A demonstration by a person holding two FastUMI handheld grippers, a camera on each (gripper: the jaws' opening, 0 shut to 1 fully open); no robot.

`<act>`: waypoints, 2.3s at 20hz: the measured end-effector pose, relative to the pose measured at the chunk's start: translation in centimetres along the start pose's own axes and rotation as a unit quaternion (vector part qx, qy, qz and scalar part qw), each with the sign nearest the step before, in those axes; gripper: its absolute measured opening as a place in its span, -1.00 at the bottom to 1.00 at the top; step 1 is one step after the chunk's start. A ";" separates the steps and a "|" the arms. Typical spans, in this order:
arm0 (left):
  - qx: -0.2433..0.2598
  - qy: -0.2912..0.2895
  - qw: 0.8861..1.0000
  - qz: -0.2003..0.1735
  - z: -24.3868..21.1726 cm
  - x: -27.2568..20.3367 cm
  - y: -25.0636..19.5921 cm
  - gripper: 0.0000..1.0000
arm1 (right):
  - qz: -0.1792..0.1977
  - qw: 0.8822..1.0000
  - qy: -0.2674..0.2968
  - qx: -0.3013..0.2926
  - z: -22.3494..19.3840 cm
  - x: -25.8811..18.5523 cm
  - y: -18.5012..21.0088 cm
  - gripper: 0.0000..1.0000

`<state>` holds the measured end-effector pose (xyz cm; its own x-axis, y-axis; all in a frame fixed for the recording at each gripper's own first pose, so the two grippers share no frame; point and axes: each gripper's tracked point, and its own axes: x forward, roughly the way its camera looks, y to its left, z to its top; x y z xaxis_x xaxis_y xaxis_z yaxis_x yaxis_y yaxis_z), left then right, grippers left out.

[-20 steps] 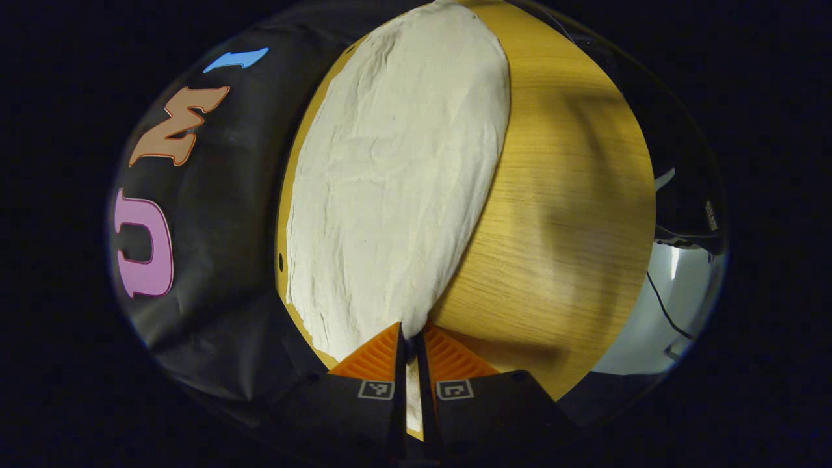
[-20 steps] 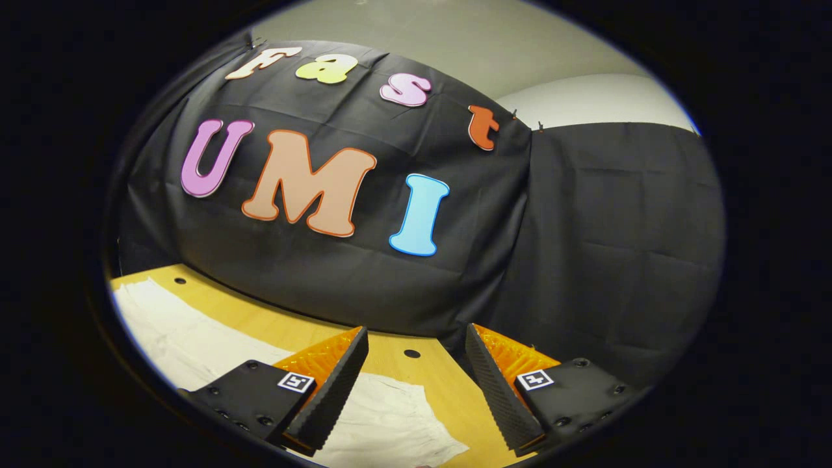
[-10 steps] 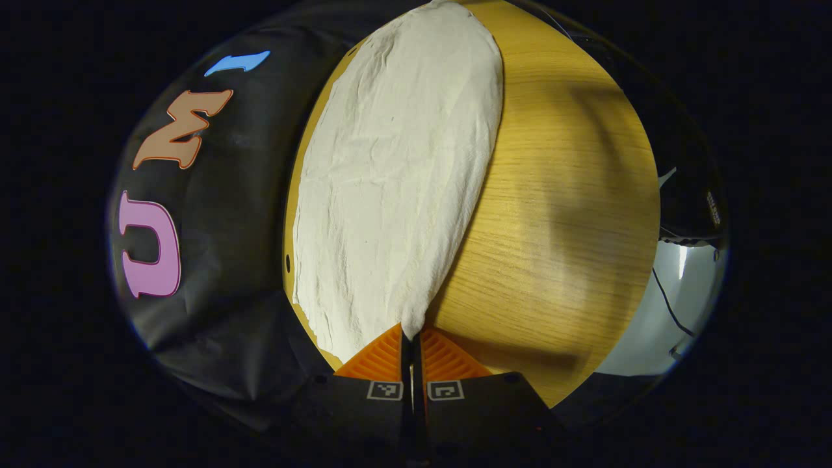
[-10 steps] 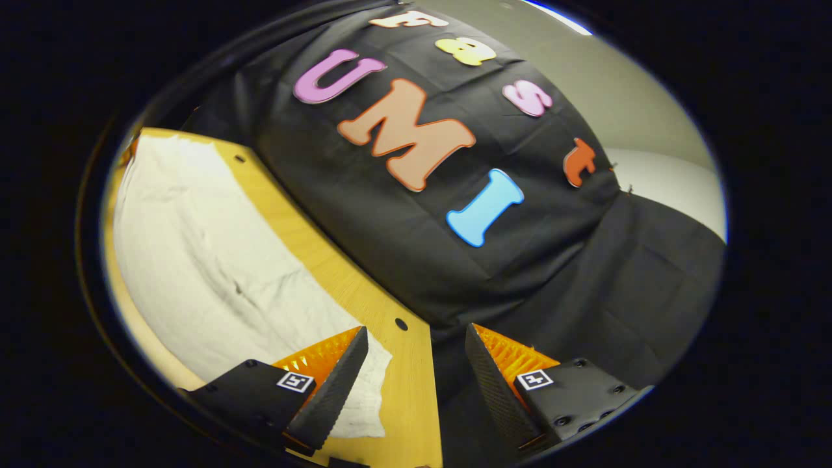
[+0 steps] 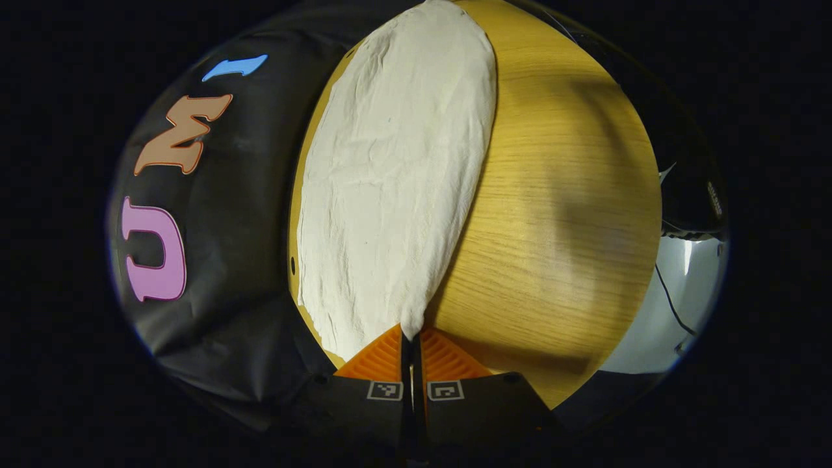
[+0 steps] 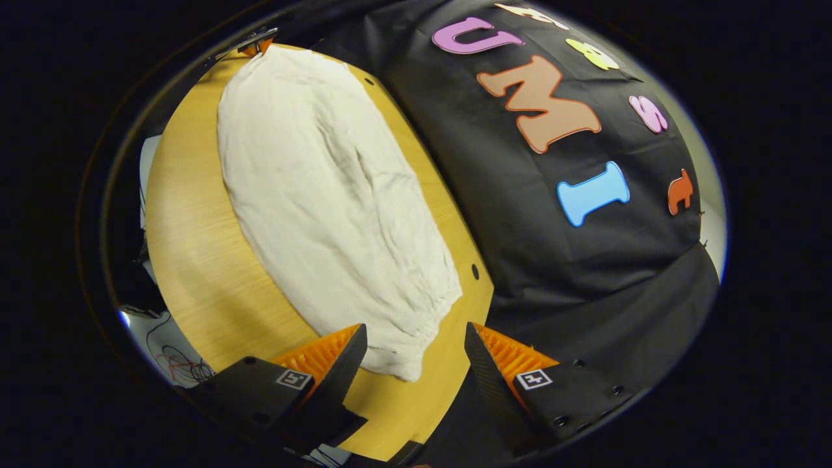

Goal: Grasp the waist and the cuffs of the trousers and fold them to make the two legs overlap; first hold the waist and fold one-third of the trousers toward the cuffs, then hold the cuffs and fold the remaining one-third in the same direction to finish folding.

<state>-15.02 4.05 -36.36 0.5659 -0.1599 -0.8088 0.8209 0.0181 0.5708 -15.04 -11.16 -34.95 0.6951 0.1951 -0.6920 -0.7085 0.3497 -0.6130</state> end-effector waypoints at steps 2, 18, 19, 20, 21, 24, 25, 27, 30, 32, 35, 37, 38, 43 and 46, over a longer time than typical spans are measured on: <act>-0.006 0.002 1.000 -0.001 0.1 -0.1 0.0 -0.99 | 0.019 1.000 0.007 -0.019 -0.8 0.3 1.5 0.95; -0.003 0.017 1.000 0.007 -0.1 0.1 0.1 -1.00 | 0.070 0.988 0.026 -0.137 -2.5 5.3 4.9 0.51; -0.003 0.020 1.000 0.006 -0.1 0.1 0.1 -1.00 | 0.070 0.988 0.032 -0.133 -2.8 5.6 5.0 0.31; -0.004 0.022 1.000 0.006 -0.1 0.1 0.1 -1.00 | 0.077 0.988 0.038 -0.129 -3.1 5.7 5.6 0.20; -0.004 0.024 1.000 0.006 -0.1 0.2 0.1 -1.00 | 0.079 0.987 0.042 -0.130 -3.3 5.8 5.9 -0.12; -0.010 0.028 1.000 0.007 -0.2 0.3 0.3 -1.00 | 0.075 0.986 0.042 -0.140 -3.3 5.9 5.9 -0.98; -0.014 0.030 0.999 0.007 -0.4 0.4 0.3 -1.00 | 0.084 0.987 0.047 -0.126 -3.5 5.7 5.9 -0.84; -0.035 0.047 0.998 0.002 -1.1 0.3 0.5 -1.00 | 0.089 0.990 0.052 -0.096 -3.3 5.7 5.1 -0.84; -0.053 0.059 0.997 0.019 -1.0 -0.3 1.7 -1.00 | 0.063 0.994 0.036 -0.084 -1.9 5.4 2.8 -0.84; -0.058 0.068 0.996 0.031 -0.6 -1.4 2.5 -1.00 | 0.048 0.996 0.024 -0.065 -0.9 5.1 1.2 -0.84; -0.064 0.082 0.993 0.057 -0.1 -2.8 4.9 -1.00 | 0.030 0.998 0.007 -0.047 0.1 5.3 -1.2 -0.84; -0.068 0.086 0.991 0.080 0.1 -3.1 7.6 -1.00 | 0.019 0.999 -0.010 -0.038 1.1 5.6 -3.0 -0.84; -0.069 0.090 0.989 0.092 0.1 -3.2 9.0 -1.00 | 0.012 0.999 -0.018 -0.034 1.5 5.9 -4.2 -0.84; -0.092 0.096 0.980 0.150 1.0 -4.0 15.2 -1.00 | -0.024 0.999 -0.041 -0.009 3.6 8.0 -9.0 -0.84; -0.111 0.096 0.974 0.170 1.6 -3.6 17.4 -1.00 | -0.045 0.998 -0.043 0.023 4.6 9.0 -11.2 -0.84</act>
<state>-2.88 3.35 -23.26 0.7951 0.0790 -0.6013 0.5673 0.2537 0.7834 -0.28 -9.14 -32.60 0.7653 0.2382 -0.5980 -0.6373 0.4109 -0.6519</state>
